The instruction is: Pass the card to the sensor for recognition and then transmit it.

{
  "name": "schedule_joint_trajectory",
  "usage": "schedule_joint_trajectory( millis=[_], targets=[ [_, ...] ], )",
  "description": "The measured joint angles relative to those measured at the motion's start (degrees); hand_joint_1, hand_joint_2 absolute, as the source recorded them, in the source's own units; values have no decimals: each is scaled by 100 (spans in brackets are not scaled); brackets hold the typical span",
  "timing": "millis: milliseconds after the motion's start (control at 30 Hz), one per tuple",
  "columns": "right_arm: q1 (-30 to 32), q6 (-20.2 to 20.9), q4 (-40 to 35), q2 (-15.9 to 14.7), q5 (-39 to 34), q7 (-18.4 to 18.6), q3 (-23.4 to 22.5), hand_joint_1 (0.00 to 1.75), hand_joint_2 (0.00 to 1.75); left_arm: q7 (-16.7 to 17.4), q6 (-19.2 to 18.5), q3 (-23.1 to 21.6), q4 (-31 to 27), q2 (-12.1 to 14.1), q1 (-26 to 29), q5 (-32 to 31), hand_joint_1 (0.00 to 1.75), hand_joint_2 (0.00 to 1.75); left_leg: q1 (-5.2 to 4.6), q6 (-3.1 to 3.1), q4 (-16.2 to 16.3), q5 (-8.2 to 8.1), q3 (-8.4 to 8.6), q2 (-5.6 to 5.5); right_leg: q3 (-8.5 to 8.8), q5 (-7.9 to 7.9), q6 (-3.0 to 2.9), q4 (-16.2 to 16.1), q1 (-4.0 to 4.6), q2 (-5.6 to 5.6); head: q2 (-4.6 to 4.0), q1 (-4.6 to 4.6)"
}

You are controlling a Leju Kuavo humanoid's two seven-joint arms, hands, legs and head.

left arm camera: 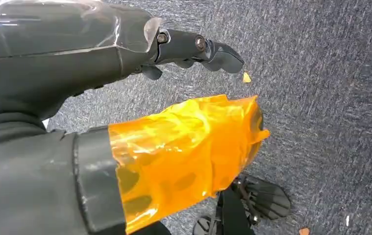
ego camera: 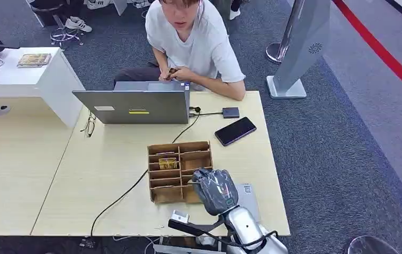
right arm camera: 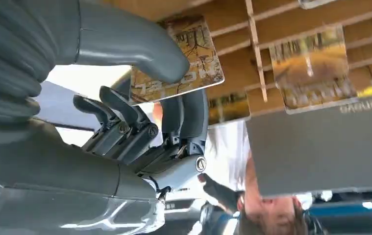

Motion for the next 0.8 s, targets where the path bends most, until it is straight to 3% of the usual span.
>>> schedule_joint_trajectory(
  millis=[300, 567, 800],
  targets=[
    [155, 138, -1351, -87, -39, -61, -66, 175, 175, -9, -9, 94, 0, 2, 7, 9, 0, 0, 0, 0, 0, 0, 0, 2, -1, 0, 0, 0, 0, 1, 0, 0],
    [260, -179, -2492, -256, -363, -490, -81, 175, 175, -66, -26, 173, 0, 2, 31, 7, 0, 0, 0, 0, 0, 0, 1, 3, -1, 0, 0, 0, 0, 2, 0, 0],
    [289, -428, -2872, -304, -645, -774, -79, 175, 175, -85, -24, 249, 0, 0, 36, -13, 0, 0, 0, 0, 0, 0, 1, 3, 0, 0, 0, 0, 0, 2, 0, -2]
  ],
)
